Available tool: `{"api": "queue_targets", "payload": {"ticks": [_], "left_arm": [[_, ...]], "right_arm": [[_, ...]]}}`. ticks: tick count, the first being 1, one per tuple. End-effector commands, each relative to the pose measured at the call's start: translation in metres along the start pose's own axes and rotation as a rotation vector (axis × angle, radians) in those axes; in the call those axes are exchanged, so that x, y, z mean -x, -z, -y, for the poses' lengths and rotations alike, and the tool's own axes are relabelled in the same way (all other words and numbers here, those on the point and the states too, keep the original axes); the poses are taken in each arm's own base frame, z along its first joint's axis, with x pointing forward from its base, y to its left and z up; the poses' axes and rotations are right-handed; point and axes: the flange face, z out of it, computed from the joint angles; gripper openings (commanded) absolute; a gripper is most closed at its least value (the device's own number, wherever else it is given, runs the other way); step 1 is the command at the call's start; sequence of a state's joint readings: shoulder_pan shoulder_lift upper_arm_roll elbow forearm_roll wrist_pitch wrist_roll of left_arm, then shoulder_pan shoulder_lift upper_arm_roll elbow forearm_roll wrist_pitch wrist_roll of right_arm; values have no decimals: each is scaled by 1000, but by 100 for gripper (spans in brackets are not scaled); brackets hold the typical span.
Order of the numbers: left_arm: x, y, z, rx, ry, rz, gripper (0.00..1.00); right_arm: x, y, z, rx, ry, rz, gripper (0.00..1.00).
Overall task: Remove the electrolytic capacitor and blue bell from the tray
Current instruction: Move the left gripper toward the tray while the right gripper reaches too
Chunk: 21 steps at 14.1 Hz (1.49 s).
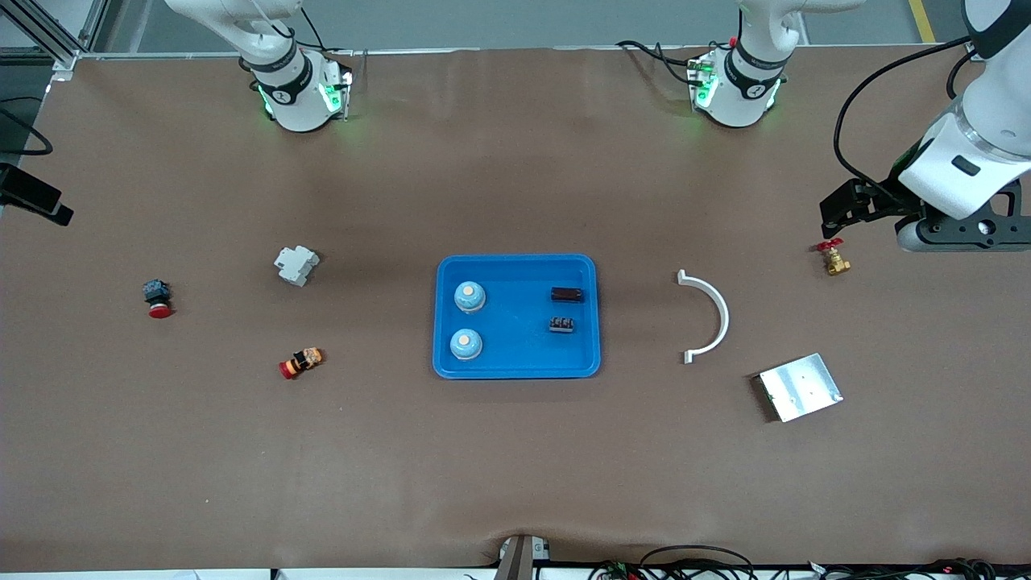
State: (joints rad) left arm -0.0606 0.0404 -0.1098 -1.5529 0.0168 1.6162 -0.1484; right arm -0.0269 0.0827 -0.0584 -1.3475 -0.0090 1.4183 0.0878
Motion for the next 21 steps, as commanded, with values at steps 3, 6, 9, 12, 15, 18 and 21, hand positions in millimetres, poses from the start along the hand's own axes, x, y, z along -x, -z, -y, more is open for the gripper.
{"api": "queue_targets", "payload": {"ticks": [3, 6, 9, 12, 15, 18, 21], "left_arm": [[-1, 0, -5, 16, 6, -12, 100], [-1, -3, -13, 8, -10, -9, 100], [0, -9, -15, 14, 15, 5, 100], [9, -40, -43, -25, 151, 56, 100], [16, -66, -78, -60, 374, 84, 100], [17, -89, -110, -80, 530, 112, 100], [16, -98, -132, -74, 700, 92, 100]], "right_arm": [[3, 2, -3, -16, 7, 0, 100], [2, 1, -2, -16, 7, -1, 100], [2, 2, -3, -16, 5, 0, 100], [1, 2, -4, -16, 2, -1, 100], [-1, -2, -1, -15, 8, 3, 100], [-15, -24, 7, -48, 13, 41, 100], [-22, -41, 23, -134, 30, 73, 100]]}}
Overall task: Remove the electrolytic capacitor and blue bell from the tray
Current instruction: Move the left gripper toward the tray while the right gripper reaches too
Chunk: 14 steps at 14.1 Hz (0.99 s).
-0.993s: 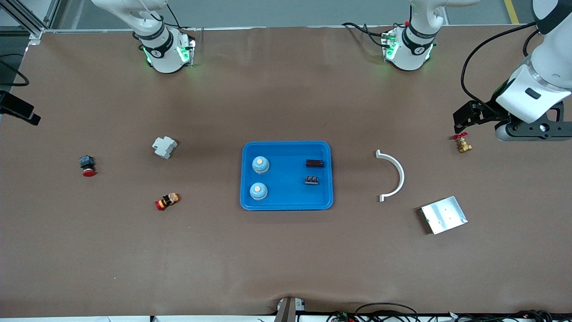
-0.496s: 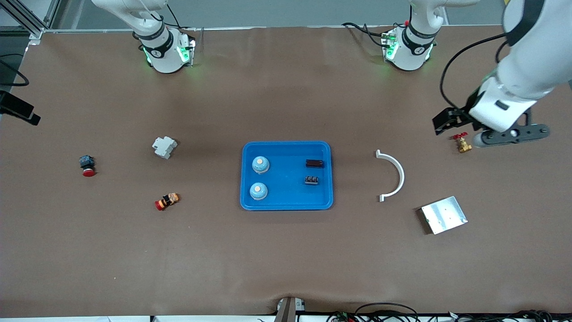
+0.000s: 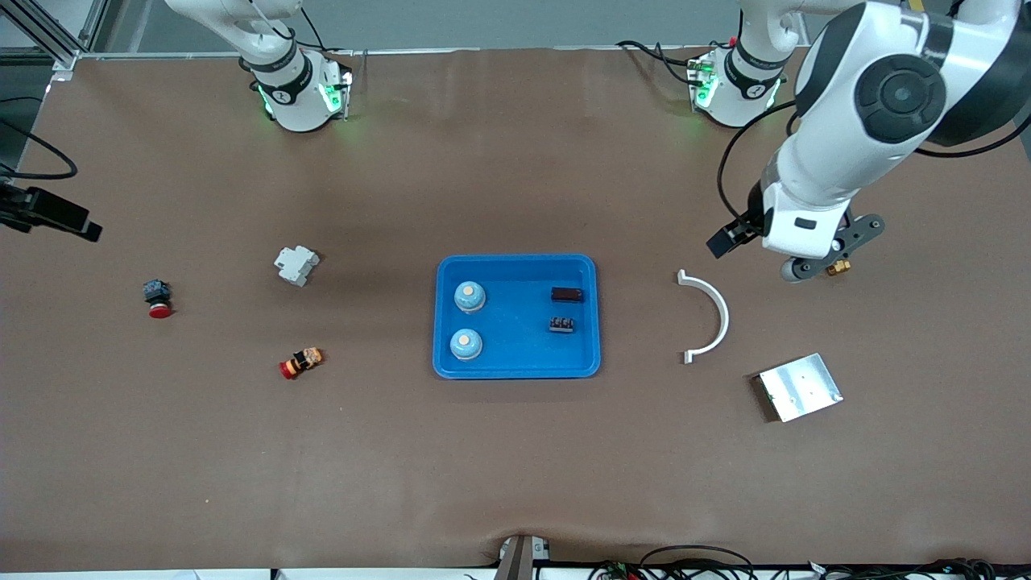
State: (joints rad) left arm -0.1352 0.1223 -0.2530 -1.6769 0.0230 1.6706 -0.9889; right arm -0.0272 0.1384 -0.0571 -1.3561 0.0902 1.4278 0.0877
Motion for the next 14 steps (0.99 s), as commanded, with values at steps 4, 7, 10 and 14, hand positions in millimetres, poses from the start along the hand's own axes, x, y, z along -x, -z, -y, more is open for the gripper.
{"api": "queue_targets", "payload": {"ticks": [4, 7, 10, 14], "left_arm": [[20, -27, -44, 35, 265, -25, 100], [37, -56, -74, 43, 410, -4, 100], [49, -88, -101, 41, 506, 12, 100], [55, -121, -126, 73, 573, 20, 100]], "right_arm": [[-34, -71, 76, -28, 95, 36, 100], [-39, -121, 124, -19, 101, 12, 100], [-41, -177, 178, 1, -31, 24, 100], [-29, -245, 253, 56, -96, 31, 100]]}}
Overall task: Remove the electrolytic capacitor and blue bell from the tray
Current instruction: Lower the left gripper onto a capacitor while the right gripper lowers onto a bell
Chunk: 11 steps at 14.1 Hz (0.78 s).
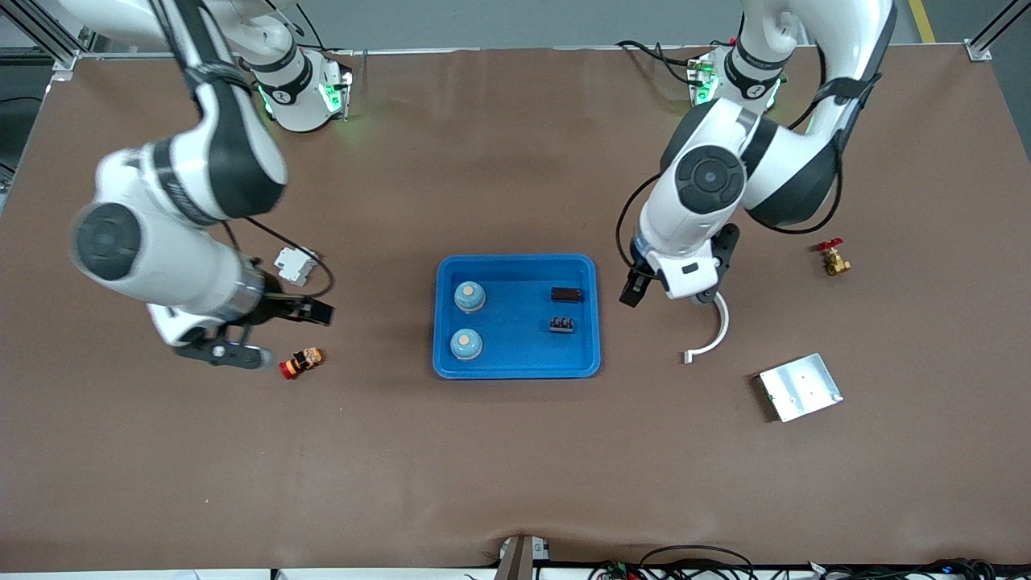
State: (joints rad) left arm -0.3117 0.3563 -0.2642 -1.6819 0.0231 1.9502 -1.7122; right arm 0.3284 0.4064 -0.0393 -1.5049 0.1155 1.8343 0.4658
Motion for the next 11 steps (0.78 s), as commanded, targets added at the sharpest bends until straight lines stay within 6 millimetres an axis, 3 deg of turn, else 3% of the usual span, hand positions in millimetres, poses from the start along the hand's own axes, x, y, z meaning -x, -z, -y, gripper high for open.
{"api": "queue_targets", "payload": {"ticks": [1, 5, 8, 11], "left_arm": [[10, -16, -13, 38, 45, -3, 100], [39, -72, -26, 44, 125, -40, 100], [51, -98, -49, 46, 208, -45, 100], [65, -126, -48, 15, 206, -64, 100]], "right_arm": [[8, -37, 38, 39, -74, -2, 100], [19, -89, 82, 46, -87, -10, 100], [32, -124, 109, 55, -45, -9, 100], [47, -154, 135, 61, 1, -13, 100]]}}
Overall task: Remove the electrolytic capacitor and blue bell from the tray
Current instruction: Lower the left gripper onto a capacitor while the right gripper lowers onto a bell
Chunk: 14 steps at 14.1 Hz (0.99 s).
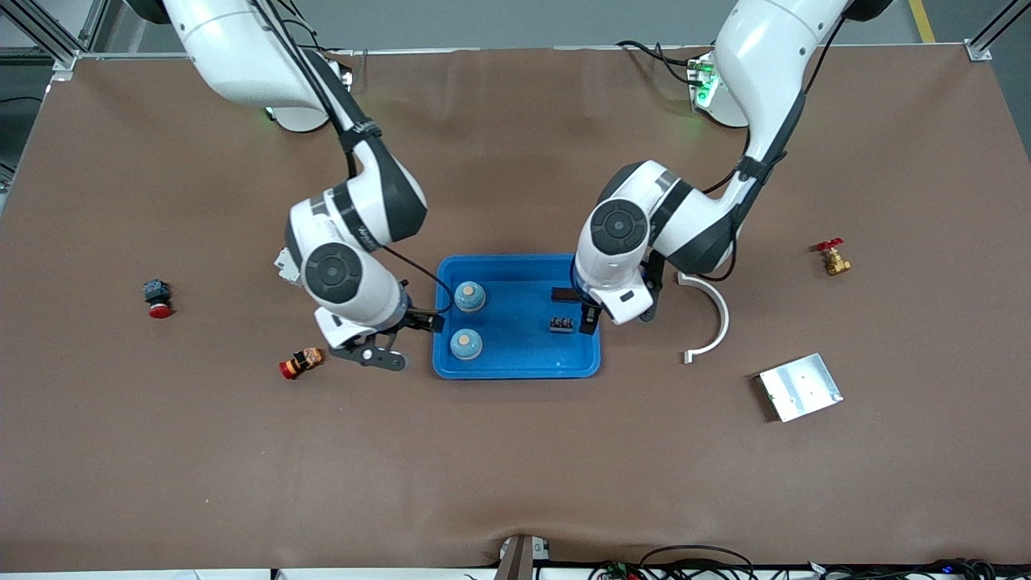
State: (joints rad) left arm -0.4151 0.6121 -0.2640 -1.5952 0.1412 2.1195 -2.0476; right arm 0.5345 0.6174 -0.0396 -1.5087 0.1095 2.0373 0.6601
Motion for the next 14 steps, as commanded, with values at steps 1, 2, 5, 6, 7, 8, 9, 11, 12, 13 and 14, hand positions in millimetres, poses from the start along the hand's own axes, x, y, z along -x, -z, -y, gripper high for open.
{"api": "queue_targets", "payload": {"ticks": [1, 2, 5, 6, 7, 8, 9, 11, 12, 13, 14], "left_arm": [[15, -22, -2, -10, 16, -36, 100], [17, -28, -5, -4, 27, -48, 100], [24, -39, -14, -2, 47, -43, 100], [25, -42, -14, -4, 47, -45, 100], [27, -45, -14, 1, 53, -38, 100], [28, -45, -16, 15, 68, -28, 100], [29, -50, -18, 25, 70, -18, 100], [28, -54, -31, 40, 79, -5, 100], [24, -56, -37, 46, 88, -10, 100], [24, -61, -39, 47, 89, -17, 100], [25, -66, -41, 50, 90, -23, 100]], "right_arm": [[11, -17, 19, 20, 19, -10, 100], [19, -23, 28, 25, 37, -8, 100], [41, -49, 43, 28, 66, -12, 100], [43, -57, 41, 32, 61, -8, 100], [46, -61, 40, 29, 62, -9, 100], [50, -68, 41, 25, 63, -11, 100], [52, -76, 41, 13, 46, -23, 100], [61, -87, 43, -10, 15, -28, 100], [63, -88, 46, -16, 9, -26, 100], [66, -88, 49, -18, 11, -25, 100], [71, -89, 53, -17, 20, -23, 100]]}}
